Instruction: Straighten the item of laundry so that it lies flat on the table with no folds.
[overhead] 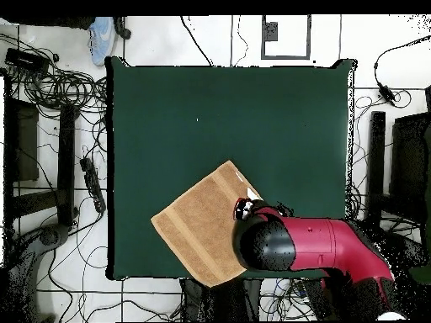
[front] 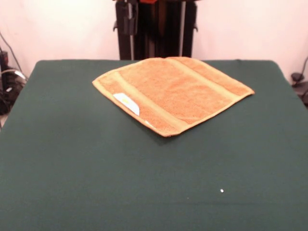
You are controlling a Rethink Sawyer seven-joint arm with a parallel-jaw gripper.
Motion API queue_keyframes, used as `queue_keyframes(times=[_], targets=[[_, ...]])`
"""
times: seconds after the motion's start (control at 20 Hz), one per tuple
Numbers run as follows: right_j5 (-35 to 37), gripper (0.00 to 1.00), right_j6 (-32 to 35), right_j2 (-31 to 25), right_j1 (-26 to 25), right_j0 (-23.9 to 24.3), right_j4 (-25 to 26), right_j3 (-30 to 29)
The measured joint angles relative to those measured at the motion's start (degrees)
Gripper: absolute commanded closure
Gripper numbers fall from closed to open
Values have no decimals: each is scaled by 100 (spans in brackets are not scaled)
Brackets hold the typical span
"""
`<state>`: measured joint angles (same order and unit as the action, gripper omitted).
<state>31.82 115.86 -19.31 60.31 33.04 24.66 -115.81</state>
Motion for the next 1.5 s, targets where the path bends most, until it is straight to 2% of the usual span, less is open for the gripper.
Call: queue_keyframes(times=[0.6, 1.5], targets=[[-26, 100, 0, 1, 270, -1, 2, -327], [-475, 100, 0, 0, 268, 149, 20, -638]])
